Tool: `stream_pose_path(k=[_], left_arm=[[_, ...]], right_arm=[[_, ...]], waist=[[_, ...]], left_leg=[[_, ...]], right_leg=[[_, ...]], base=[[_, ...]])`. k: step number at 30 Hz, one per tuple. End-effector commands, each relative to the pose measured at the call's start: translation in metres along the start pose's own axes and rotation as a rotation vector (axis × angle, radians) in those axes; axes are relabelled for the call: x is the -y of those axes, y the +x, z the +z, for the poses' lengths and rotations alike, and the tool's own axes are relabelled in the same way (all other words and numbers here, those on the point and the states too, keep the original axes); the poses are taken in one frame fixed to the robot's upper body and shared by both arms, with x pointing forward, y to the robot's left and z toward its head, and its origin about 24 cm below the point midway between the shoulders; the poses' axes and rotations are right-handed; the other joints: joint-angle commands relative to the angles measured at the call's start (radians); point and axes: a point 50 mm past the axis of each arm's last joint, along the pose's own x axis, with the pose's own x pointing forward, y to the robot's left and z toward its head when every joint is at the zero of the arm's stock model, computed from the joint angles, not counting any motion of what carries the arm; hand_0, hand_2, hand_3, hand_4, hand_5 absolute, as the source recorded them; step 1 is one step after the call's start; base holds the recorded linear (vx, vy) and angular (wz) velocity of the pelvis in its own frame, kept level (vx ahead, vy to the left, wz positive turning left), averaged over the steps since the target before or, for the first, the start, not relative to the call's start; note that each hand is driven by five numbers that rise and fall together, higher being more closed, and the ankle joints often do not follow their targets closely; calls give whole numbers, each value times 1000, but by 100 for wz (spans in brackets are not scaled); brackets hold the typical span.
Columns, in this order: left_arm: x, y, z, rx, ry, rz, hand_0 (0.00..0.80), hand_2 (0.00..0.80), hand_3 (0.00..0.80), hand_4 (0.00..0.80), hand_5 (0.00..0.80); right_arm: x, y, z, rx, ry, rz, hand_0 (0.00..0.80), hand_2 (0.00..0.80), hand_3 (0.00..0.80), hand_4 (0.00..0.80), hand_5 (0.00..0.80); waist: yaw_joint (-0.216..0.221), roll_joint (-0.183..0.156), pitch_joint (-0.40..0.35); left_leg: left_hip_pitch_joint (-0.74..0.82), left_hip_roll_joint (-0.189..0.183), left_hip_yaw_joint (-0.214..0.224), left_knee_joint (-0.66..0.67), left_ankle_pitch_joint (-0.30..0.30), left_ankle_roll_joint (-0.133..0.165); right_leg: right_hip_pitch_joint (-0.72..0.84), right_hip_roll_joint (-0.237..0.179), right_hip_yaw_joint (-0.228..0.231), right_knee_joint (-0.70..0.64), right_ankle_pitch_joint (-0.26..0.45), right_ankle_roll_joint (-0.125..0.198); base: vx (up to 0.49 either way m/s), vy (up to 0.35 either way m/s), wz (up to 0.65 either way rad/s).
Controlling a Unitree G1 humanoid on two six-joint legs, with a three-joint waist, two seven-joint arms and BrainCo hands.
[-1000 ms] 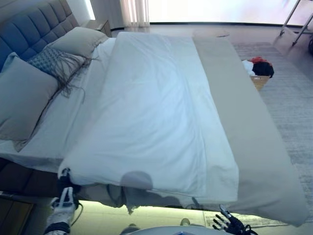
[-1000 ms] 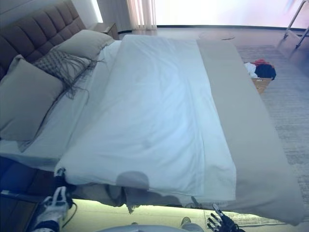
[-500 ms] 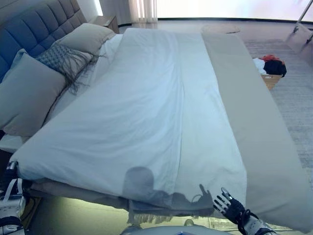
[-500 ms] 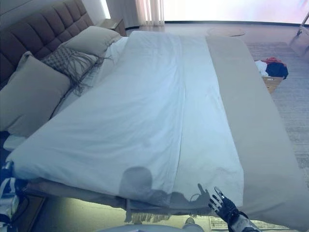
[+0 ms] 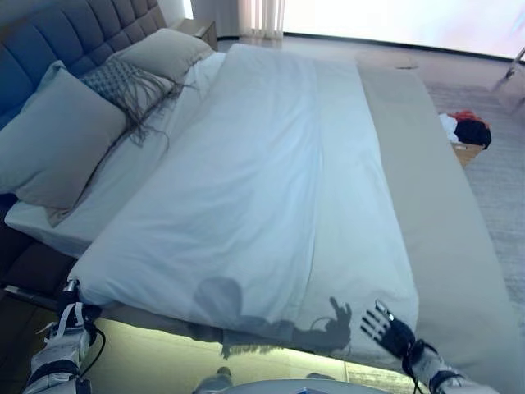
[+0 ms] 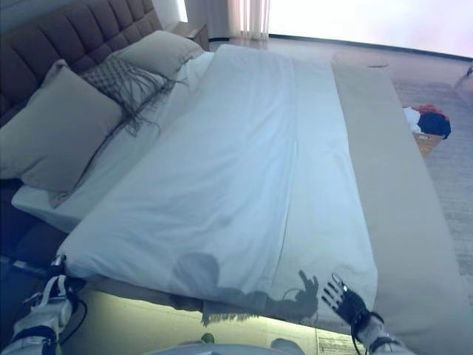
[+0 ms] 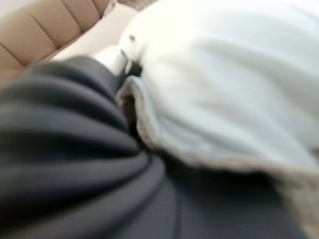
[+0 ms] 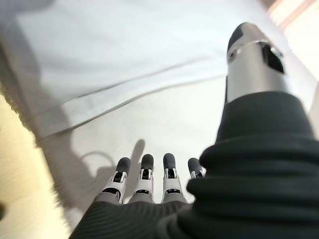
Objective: Make the bed neatly
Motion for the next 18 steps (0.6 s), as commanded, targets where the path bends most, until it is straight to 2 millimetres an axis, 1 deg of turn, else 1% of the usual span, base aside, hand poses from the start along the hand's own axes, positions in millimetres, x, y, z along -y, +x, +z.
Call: stream_pose_path(k=[1,2,3,4,5,6,7,8,9,11,12,13,14,15,16,17,18], left_arm=[[25,-22,94,350,49,-105,800,800,800,800,800],[26,-21,93,347,53,-109,800,800,800,800,800],[28,-20,92,348,54,-115,800,800,800,800,800],[29,-18,89,349,62,-123,800,800,800,800,800],[28,-18,88,354,66,-125,800,800,800,800,800],[26,-18,87,362,70,-123,800,800,800,800,800],[25,-19,86,369,69,-121,800,800,800,800,800],[24,-19,85,370,67,-121,800,800,800,800,800],[24,-18,83,374,64,-119,800,800,800,800,800],[25,-16,78,372,62,-112,800,800,800,800,800],[26,-13,74,369,63,-108,800,800,800,800,800],[27,-11,70,367,60,-105,800,800,800,800,800],[28,-9,68,371,56,-105,800,800,800,800,800],[28,-8,66,371,53,-101,800,800,800,800,800],[26,-7,66,374,52,-94,800,800,800,800,800],[23,-9,68,376,46,-78,800,800,800,800,800],[20,-10,70,380,40,-64,800,800,800,800,800]], right_arm=[[15,-10,22,43,-48,-60,0,0,0,0,0],[19,-12,22,40,-42,-85,0,0,0,0,0],[24,-15,21,39,-35,-101,0,0,0,0,0],[32,-21,19,42,-11,-126,0,0,0,0,0],[37,-24,17,43,5,-138,0,0,0,0,0],[43,-28,13,40,25,-157,0,0,0,0,0],[49,-33,9,38,50,-183,0,0,0,0,0],[55,-38,5,35,65,-207,0,0,0,0,0],[62,-44,2,38,88,-244,0,0,0,0,0],[71,-50,0,50,121,-293,0,0,0,0,0],[75,-54,-1,58,146,-322,0,0,0,0,0],[79,-57,1,68,160,-339,0,0,0,0,0],[83,-61,3,85,174,-359,0,0,0,0,0],[85,-64,7,94,178,-371,0,0,0,0,0],[87,-65,10,106,184,-380,0,0,0,0,0],[87,-66,14,122,190,-383,0,0,0,0,0],[86,-64,17,131,188,-381,0,0,0,0,0]], waist=[[96,30,34],[89,27,39],[77,23,43],[59,13,50],[47,6,52],[33,2,53],[17,2,53],[0,7,51],[-21,16,46],[-39,34,38],[-55,44,31],[-66,52,27],[-83,61,23],[-91,72,21],[-98,84,20],[-102,98,20],[-104,105,22]], left_leg=[[-71,-69,25,-153,152,5],[-74,-52,40,-121,141,4],[-77,-30,66,-78,123,2],[-76,13,88,-7,96,-2],[-60,38,82,18,75,-1],[-35,68,58,54,64,-3],[-8,108,38,70,72,-8],[20,141,27,65,88,-16],[59,189,14,46,113,-29],[102,233,-13,0,158,-50],[122,261,-13,-18,184,-67],[137,276,-6,-30,195,-77],[156,285,4,-40,194,-86],[176,285,10,-53,183,-90],[191,277,8,-65,159,-93],[205,259,0,-72,119,-91],[217,241,-1,-74,76,-85]], right_leg=[[97,26,27,21,-23,100],[84,18,11,12,-12,96],[72,8,-9,11,-6,93],[53,-14,-34,20,-2,87],[36,-30,-44,34,-2,86],[17,-50,-49,65,-7,83],[-7,-66,-48,102,-14,81],[-28,-78,-45,132,-22,80],[-50,-92,-40,165,-33,81],[-70,-106,-28,200,-44,80],[-79,-121,-25,207,-42,88],[-84,-135,-25,209,-40,94],[-90,-155,-22,207,-32,104],[-93,-173,-18,206,-23,117],[-98,-195,-7,203,-11,134],[-103,-219,9,200,4,156],[-107,-239,21,194,21,175]], base=[[-307,47,-7],[-322,73,-4],[-375,119,-2],[-335,153,7],[-319,216,24],[-237,264,25],[-206,305,8],[-190,377,-28],[-135,376,-50],[-142,429,-24],[-146,493,18],[-138,575,23],[-92,515,19],[-92,554,27],[-75,561,32],[-75,553,36],[-76,553,16]])
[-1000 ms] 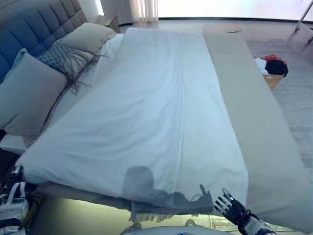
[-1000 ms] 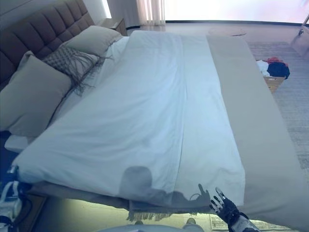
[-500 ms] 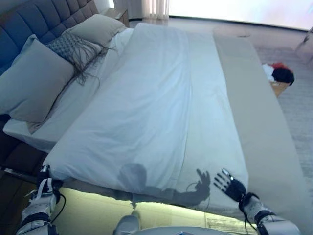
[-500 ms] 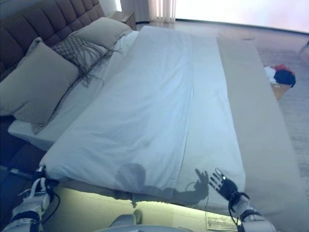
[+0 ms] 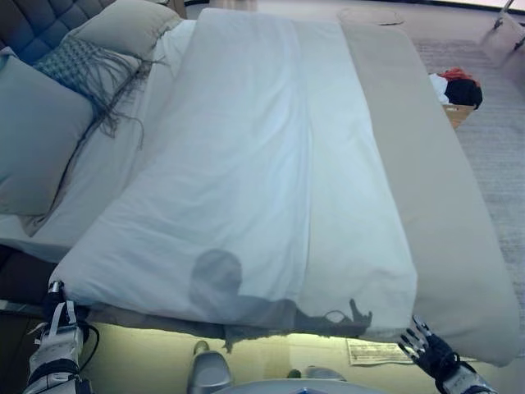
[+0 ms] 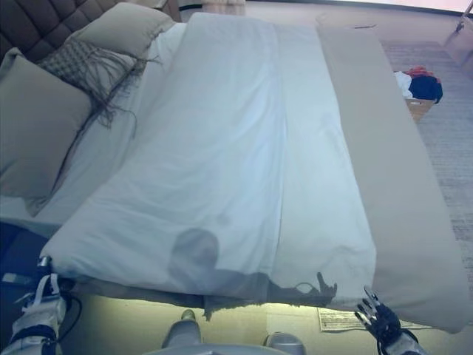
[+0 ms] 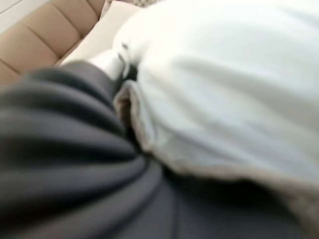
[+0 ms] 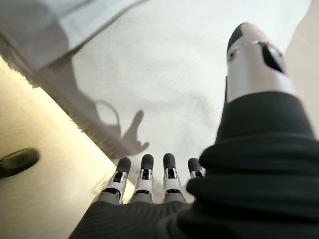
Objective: Make the bed neatly
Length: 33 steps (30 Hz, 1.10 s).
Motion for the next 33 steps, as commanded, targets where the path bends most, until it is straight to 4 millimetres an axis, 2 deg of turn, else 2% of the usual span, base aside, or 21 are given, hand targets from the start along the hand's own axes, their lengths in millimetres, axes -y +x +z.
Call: stream_pose_path(k=[1,2,4,6,7,8,11,12,14,15,17,18,21,24,29,30,31,33], left_arm=[[16,-3,59,272,-35,-77,800,800,800,800,800],[9,-6,63,279,-43,-52,800,800,800,800,800],[-1,-13,73,277,-38,-19,800,800,800,800,800],[-6,-20,88,306,-52,22,800,800,800,800,800],[-8,-23,93,315,-57,35,800,800,800,800,800],[-14,-28,98,325,-62,62,800,800,800,800,800],[-33,-37,90,327,-66,102,800,800,800,800,800],[-38,-38,85,323,-62,111,800,800,800,800,800],[-41,-38,79,313,-57,122,800,800,800,800,800],[-41,-36,76,308,-58,131,800,800,800,800,800],[-37,-32,70,299,-66,143,800,800,800,800,800],[-37,-31,69,296,-71,149,800,800,800,800,800],[-42,-33,63,281,-92,177,800,800,800,800,800],[-46,-31,52,259,-113,198,800,800,800,800,800],[-54,-32,23,153,-105,225,800,800,800,800,800],[-56,-33,17,122,-103,230,533,533,533,533,533],[-60,-35,12,88,-95,246,0,0,0,0,0],[-70,-41,1,26,-76,283,0,0,0,0,0]], right_arm=[[-4,-2,45,139,55,-6,0,0,0,0,0],[-6,-1,45,144,69,3,0,0,0,0,0],[-10,1,40,139,102,33,0,0,0,0,0],[-22,7,29,115,94,70,0,0,0,0,0],[-28,10,24,104,93,77,0,0,0,0,0],[-34,13,19,86,92,93,0,0,0,0,0],[-44,15,13,81,96,161,0,0,0,0,0],[-47,16,14,81,92,179,0,0,0,0,0],[-50,16,15,82,77,197,0,0,0,0,0],[-49,16,16,89,65,203,0,0,0,0,0],[-47,14,23,110,53,212,0,0,0,0,0],[-48,14,26,119,49,214,0,0,0,0,0],[-47,13,32,134,52,200,0,0,0,0,0],[-46,13,31,126,73,191,0,0,0,0,0],[-52,15,24,121,102,215,0,0,0,0,0],[-53,15,25,123,105,217,0,0,0,0,0],[-53,16,25,125,108,220,0,0,0,0,0],[-55,16,26,126,107,227,0,0,0,0,0]], waist=[[35,100,-76],[36,101,-74],[50,98,-71],[73,92,-67],[86,92,-68],[101,97,-70],[122,85,-75],[132,71,-76],[152,50,-79],[153,44,-76],[157,29,-65],[161,24,-59],[167,13,-23],[173,2,3],[192,-17,21],[194,-19,21],[196,-19,21],[200,-18,17]], left_leg=[[127,67,4,-91,-84,-69],[133,40,15,-94,-114,-57],[136,-4,25,-96,-143,-42],[149,-56,69,-114,-167,-17],[152,-66,93,-124,-167,-6],[154,-71,111,-130,-170,8],[123,-96,112,-126,-163,46],[113,-105,110,-118,-167,53],[93,-111,100,-103,-170,50],[84,-111,87,-100,-170,50],[70,-119,70,-80,-180,53],[57,-120,76,-61,-182,56],[15,-100,79,37,-215,51],[-14,-81,75,76,-219,42],[-20,-70,60,67,-204,32],[-17,-70,57,62,-201,31],[-13,-71,54,56,-199,30],[-4,-73,47,37,-188,31]], right_leg=[[-144,-139,65,17,84,138],[-141,-165,72,-5,120,159],[-132,-200,73,-72,202,181],[-145,-239,14,-140,319,204],[-148,-235,-16,-129,316,200],[-144,-214,-36,-91,279,190],[-169,-122,-37,55,196,149],[-161,-99,-46,49,177,136],[-131,-87,-62,-6,163,119],[-124,-70,-45,-24,140,115],[-132,-68,-38,-15,134,116],[-143,-73,-50,-3,142,117],[-172,-84,-57,60,99,115],[-180,-82,-57,74,77,113],[-166,-77,-69,55,85,124],[-163,-76,-72,51,87,126],[-158,-74,-74,46,90,127],[-150,-69,-77,30,98,128]], base=[[-69,499,-15],[-79,497,-44],[-83,378,-27],[-130,340,-17],[-182,321,-42],[-205,281,-40],[-179,206,-15],[-119,84,-8],[-97,52,-16],[-88,61,-2],[-107,57,25],[-112,31,29],[-116,-8,16],[-96,-47,16],[-59,-87,14],[-31,-71,4],[-32,-47,3],[-13,-32,13]])
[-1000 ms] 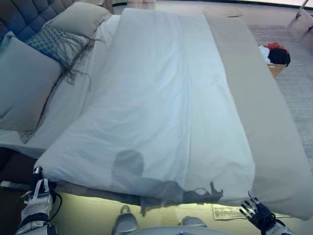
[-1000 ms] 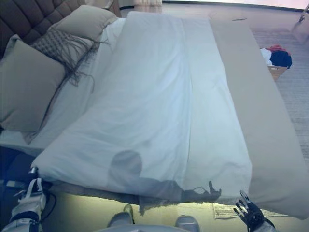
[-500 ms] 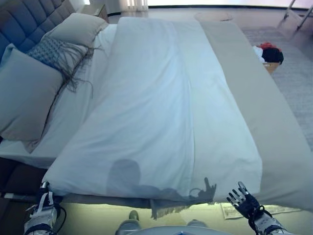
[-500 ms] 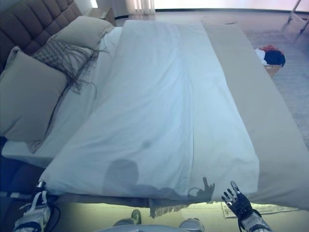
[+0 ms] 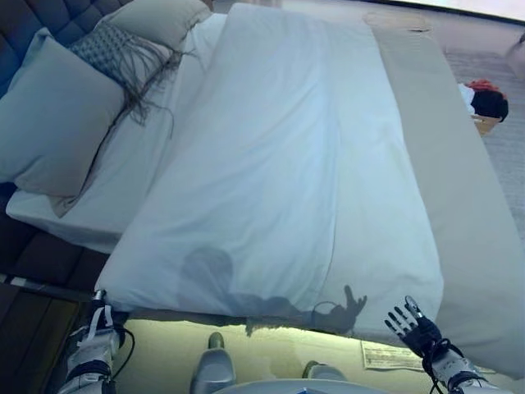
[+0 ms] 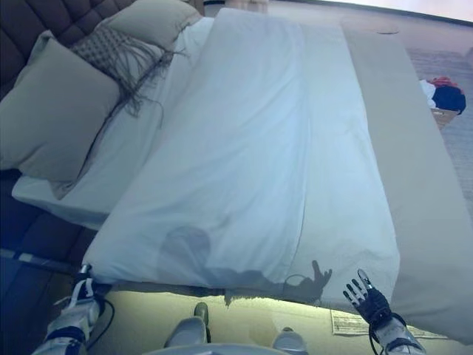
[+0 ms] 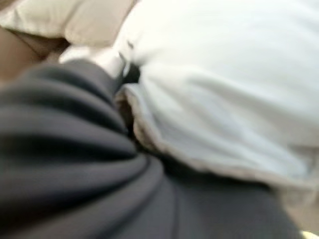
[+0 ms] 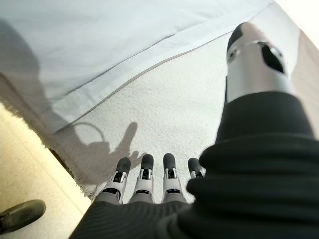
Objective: Make the bed neatly
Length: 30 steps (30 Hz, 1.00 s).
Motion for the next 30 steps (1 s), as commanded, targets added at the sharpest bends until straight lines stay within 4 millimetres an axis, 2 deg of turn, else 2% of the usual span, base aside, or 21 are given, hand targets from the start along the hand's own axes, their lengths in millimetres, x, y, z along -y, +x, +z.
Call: stream_pose_path(k=[1,4,8,11,14,17,18,20,22,24,25,26,29,30], left_arm=[[-42,-33,61,164,39,139,0,0,0,0,0],[-72,-45,49,69,83,250,0,0,0,0,0],[-122,-77,32,-87,199,449,0,0,0,0,0],[-151,-102,21,-234,307,600,0,0,0,0,0],[-168,-119,8,-382,384,684,0,0,0,0,0],[-171,-126,-1,-513,413,636,0,0,0,0,0],[-168,-125,-6,-576,409,574,0,0,0,0,0],[-153,-112,-17,-652,405,381,0,0,0,0,0],[-138,-100,-17,-654,438,206,0,0,0,0,0],[-93,-67,-23,-607,470,5,0,0,0,0,0],[-74,-57,-25,-588,486,-102,0,0,0,0,0],[-41,-42,-31,-567,508,-262,0,0,0,0,0],[16,-26,-45,-525,586,-582,0,0,0,0,0],[29,-24,-47,-513,601,-653,0,0,0,0,0]], right_arm=[[-13,5,15,71,47,53,0,0,0,0,0],[-13,5,14,66,53,55,0,0,0,0,0],[-11,5,9,54,74,41,0,0,0,0,0],[-7,3,4,47,92,29,0,0,0,0,0],[-5,2,0,41,102,26,0,0,0,0,0],[-3,2,-3,27,88,22,0,0,0,0,0],[-3,2,-3,23,84,20,0,0,0,0,0],[-4,2,-2,21,77,18,0,0,0,0,0],[-3,2,-2,16,65,18,0,0,0,0,0],[-6,3,-1,7,44,16,0,0,0,0,0],[-7,4,-1,2,36,14,0,0,0,0,0],[-8,4,-2,-4,24,11,0,0,0,0,0],[-11,6,-5,-15,10,19,0,0,0,0,0],[-10,5,-6,-19,5,21,0,0,0,0,0]], waist=[[86,-13,14],[90,-10,2],[97,-4,-16],[100,1,-27],[98,5,-34],[90,11,-40],[87,13,-41],[81,20,-42],[75,27,-41],[68,36,-40],[66,39,-39],[61,41,-40],[48,40,-45],[44,39,-46]], left_leg=[[57,-46,3,26,-82,47],[84,-49,2,-10,-73,47],[113,-58,-4,-60,-61,47],[130,-61,-2,-91,-51,47],[143,-65,2,-110,-47,48],[154,-64,11,-118,-48,50],[158,-64,14,-119,-48,51],[163,-63,20,-121,-47,53],[167,-62,24,-122,-47,54],[174,-61,26,-121,-47,55],[175,-61,26,-119,-48,55],[176,-60,26,-117,-51,56],[179,-59,27,-116,-55,57],[181,-58,28,-117,-55,57]], right_leg=[[-65,-14,19,91,17,2],[-43,-8,19,60,23,1],[-17,1,13,20,34,0],[-3,5,9,-1,41,0],[5,8,5,-15,48,-1],[9,9,6,-16,49,-1],[9,9,7,-14,48,-1],[11,9,9,-11,48,-1],[13,10,13,-12,48,-2],[14,10,23,-9,47,-2],[15,9,26,-8,46,-3],[15,8,29,-7,44,-6],[13,10,42,-9,44,-9],[15,10,45,-11,44,-10]], base=[[28,-26,19],[42,-14,22],[31,-6,13],[30,-2,7],[22,-2,9],[21,12,11],[0,0,0],[0,0,0],[0,0,0],[1,42,1],[-1,52,2],[0,41,3],[8,20,-2],[29,28,-18]])
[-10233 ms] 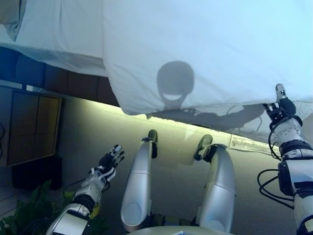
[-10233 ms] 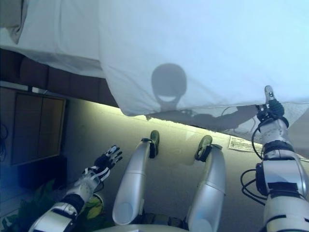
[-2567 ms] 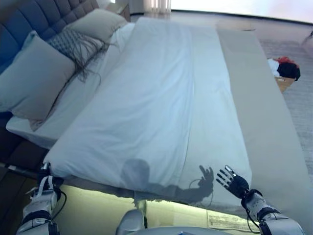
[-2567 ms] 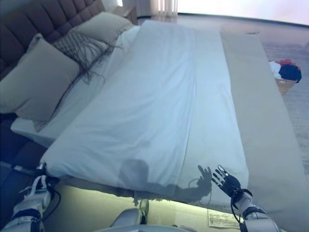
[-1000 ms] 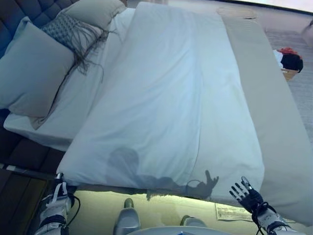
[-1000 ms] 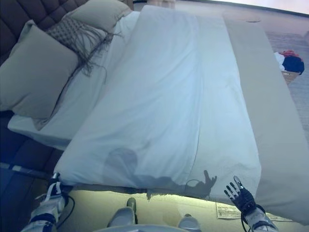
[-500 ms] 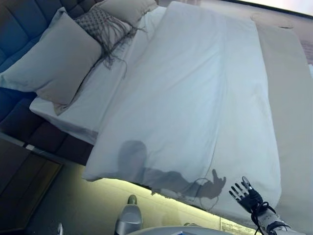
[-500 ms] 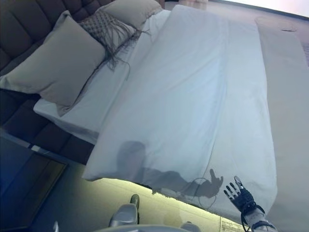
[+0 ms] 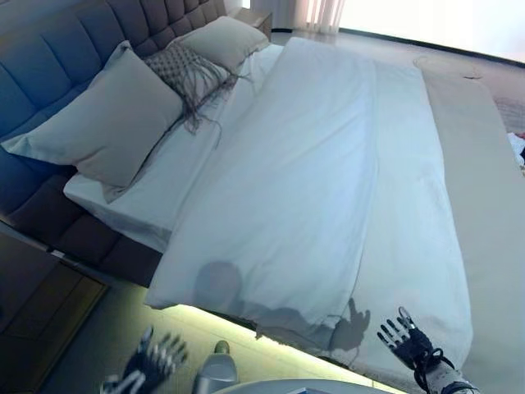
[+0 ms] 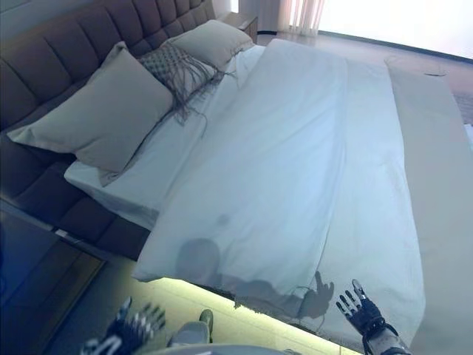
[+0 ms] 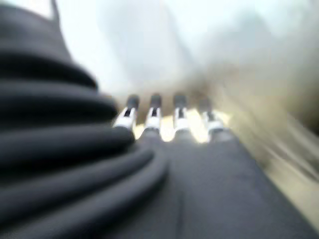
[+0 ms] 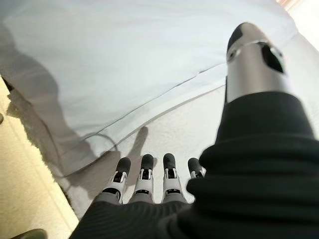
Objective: Make the bed neatly
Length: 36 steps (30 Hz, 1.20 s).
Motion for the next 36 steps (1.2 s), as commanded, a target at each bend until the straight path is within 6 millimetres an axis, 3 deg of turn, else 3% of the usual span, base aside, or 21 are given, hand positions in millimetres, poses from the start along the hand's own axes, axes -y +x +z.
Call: stream_pose_path(k=[1,6,9,17,21,23,29,33,36], left_arm=[[50,29,38,164,143,-332,0,0,0,0,0],[109,47,85,283,273,-523,0,0,0,0,0],[131,54,101,337,272,-559,0,0,0,0,0],[150,65,114,408,223,-564,0,0,0,0,0],[165,72,118,439,181,-599,0,0,0,0,0],[181,75,124,472,172,-649,0,0,0,0,0],[244,85,120,527,207,-841,0,0,0,0,0],[283,80,111,529,249,-959,0,0,0,0,0],[302,70,105,520,286,-1034,0,0,0,0,0]], right_arm=[[-15,5,22,53,-42,49,0,0,0,0,0],[-9,2,18,15,-64,22,0,0,0,0,0],[-1,-1,7,-15,-77,-3,0,0,0,0,0],[11,-6,-13,-66,-107,-21,0,0,0,0,0],[4,0,-2,-19,-443,-123,0,0,0,0,0],[-16,9,11,49,-585,-162,0,0,0,0,0],[-107,33,66,281,-969,-236,0,0,0,0,0],[-166,31,110,411,-1026,-232,0,0,0,0,0],[-196,18,148,514,-1010,-220,0,0,0,0,0]], waist=[[-8,46,29],[-48,44,11],[-74,42,1],[-116,26,12],[-113,13,44],[-108,8,88],[-78,33,271],[-46,68,350],[-14,97,393]], left_leg=[[127,-4,37,-27,-105,23],[149,1,54,-34,-113,19],[166,1,69,-39,-118,19],[149,6,106,-18,-128,21],[105,4,107,0,-125,26],[57,4,97,33,-124,29],[-163,-5,42,216,-122,42],[-281,-28,9,271,-114,53],[-360,-57,-9,305,-112,63]], right_leg=[[-52,38,33,44,36,-22],[-50,39,52,44,31,-20],[-45,41,67,39,30,-16],[-71,41,103,31,41,-8],[-110,38,121,29,56,-4],[-150,36,133,50,58,-6],[-328,9,156,200,58,-31],[-457,-10,157,306,49,-39],[-550,-38,146,391,35,-43]], base=[[43,33,-23],[89,45,-18],[129,42,-23],[79,29,-16],[-33,-18,-19],[-213,-61,-5],[-250,-21,7],[-193,39,8],[-147,52,10]])
